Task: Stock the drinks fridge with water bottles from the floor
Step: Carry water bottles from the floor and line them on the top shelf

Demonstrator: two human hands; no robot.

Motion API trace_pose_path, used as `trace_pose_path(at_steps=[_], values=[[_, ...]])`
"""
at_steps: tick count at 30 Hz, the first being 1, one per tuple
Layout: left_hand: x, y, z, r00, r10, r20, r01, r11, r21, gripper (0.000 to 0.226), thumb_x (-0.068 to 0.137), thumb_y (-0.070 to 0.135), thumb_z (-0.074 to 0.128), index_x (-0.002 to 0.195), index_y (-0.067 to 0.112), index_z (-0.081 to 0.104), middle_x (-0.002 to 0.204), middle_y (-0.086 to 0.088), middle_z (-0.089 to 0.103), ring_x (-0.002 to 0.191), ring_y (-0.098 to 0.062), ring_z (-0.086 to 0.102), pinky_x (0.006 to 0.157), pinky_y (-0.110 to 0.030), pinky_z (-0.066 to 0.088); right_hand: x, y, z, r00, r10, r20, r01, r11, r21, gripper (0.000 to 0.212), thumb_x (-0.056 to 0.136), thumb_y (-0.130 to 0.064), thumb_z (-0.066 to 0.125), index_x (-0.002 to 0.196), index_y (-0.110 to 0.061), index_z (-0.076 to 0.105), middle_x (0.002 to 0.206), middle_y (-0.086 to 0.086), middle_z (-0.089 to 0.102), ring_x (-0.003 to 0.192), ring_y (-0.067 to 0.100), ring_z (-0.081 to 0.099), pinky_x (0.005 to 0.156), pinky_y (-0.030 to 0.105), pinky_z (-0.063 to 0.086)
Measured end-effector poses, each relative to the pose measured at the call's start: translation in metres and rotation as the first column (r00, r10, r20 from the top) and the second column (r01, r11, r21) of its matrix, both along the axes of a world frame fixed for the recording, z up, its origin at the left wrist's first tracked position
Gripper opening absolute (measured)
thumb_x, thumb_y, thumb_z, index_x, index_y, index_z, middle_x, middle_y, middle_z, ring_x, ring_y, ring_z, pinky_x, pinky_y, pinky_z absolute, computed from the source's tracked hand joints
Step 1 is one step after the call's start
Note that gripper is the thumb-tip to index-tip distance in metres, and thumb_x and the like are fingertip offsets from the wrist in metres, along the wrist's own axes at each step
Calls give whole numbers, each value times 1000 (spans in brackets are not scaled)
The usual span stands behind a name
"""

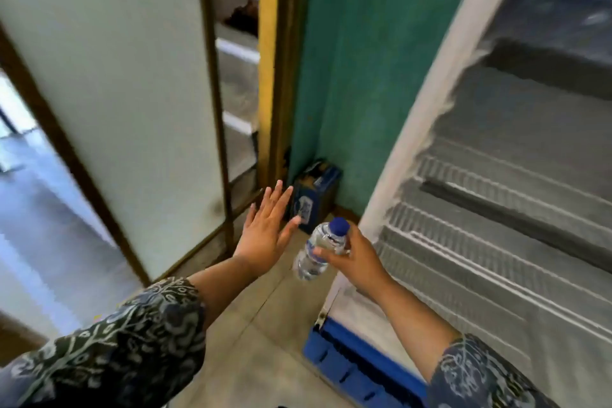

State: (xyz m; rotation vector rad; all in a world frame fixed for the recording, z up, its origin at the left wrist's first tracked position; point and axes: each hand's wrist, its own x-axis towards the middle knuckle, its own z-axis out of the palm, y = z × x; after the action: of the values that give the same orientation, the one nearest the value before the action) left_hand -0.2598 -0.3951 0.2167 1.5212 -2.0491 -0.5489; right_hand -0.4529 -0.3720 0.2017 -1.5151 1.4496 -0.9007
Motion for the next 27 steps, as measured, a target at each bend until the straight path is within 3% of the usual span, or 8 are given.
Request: trace_pose_path(at_steps=[2, 7, 12, 17, 20, 22, 25, 27], values=[[-24, -10, 33, 998, -68, -8, 67, 993, -92, 61, 98, 49, 29, 150, 31, 5, 149, 19, -15, 139, -1, -15, 118, -36, -4, -23, 13, 33, 999, -49, -16, 48, 995, -90, 45, 74, -25, 79, 107, -37, 52, 100, -16, 67, 91, -7, 63, 78, 10, 46], [-100, -31, 104, 971, -200, -131, 154, 941, -300, 76, 82, 67, 16, 149, 32, 10, 151, 21, -9, 141, -1, -11, 117, -38, 0, -89, 35, 112, 982, -185, 19, 184, 945, -271, 34, 72, -25, 74, 102, -33, 60, 91, -7, 72, 86, 7, 68, 77, 22, 53], [-173, -36, 165, 934, -313, -172, 191, 845, -499, 64, 87, 62, 19, 145, 41, 1, 153, 23, -12, 141, 4, -15, 115, -30, -6, -151, 51, 192, 963, -263, 51, 259, 862, -436, 35, 79, -3, 71, 95, -31, 58, 79, -14, 68, 72, -8, 65, 66, 8, 46], [-223, -39, 222, 917, -384, -111, 223, 722, -654, 61, 90, 58, 20, 146, 39, 2, 155, 19, -9, 141, 6, -13, 112, -14, -11, -201, 48, 271, 955, -283, 89, 280, 764, -582, 20, 82, -6, 68, 94, -18, 59, 82, -12, 66, 68, -11, 62, 63, 6, 44], [-242, -44, 241, 914, -405, -33, 270, 667, -695, 62, 91, 60, 18, 146, 38, 1, 156, 16, -9, 144, -1, -10, 116, -21, -6, -219, 42, 319, 948, -297, 116, 297, 688, -663, 13, 85, -13, 66, 93, -20, 59, 81, -11, 64, 66, -12, 61, 62, 6, 44], [-251, -49, 250, 920, -391, 19, 294, 658, -693, 64, 90, 64, 13, 146, 36, 0, 156, 15, -7, 144, -4, -9, 118, -27, -2, -227, 33, 344, 937, -314, 150, 325, 636, -700, 19, 85, -17, 67, 102, -17, 58, 84, -13, 64, 66, -13, 61, 61, 6, 45], [-264, -59, 262, 939, -334, 87, 312, 715, -625, 65, 92, 57, 13, 149, 29, 0, 158, 9, -4, 144, -6, -7, 118, -31, 0, -234, 17, 372, 927, -352, 132, 332, 600, -728, 30, 84, -25, 68, 111, -17, 56, 92, -13, 63, 78, -8, 61, 67, 7, 47], [-271, -66, 268, 941, -306, 145, 334, 773, -540, 61, 96, 52, 14, 150, 26, 0, 159, 5, -3, 146, -11, -6, 119, -33, -1, -238, 3, 378, 914, -394, 99, 335, 594, -731, 39, 83, -31, 69, 116, -16, 55, 101, -8, 64, 91, 5, 62, 79, 19, 48]])
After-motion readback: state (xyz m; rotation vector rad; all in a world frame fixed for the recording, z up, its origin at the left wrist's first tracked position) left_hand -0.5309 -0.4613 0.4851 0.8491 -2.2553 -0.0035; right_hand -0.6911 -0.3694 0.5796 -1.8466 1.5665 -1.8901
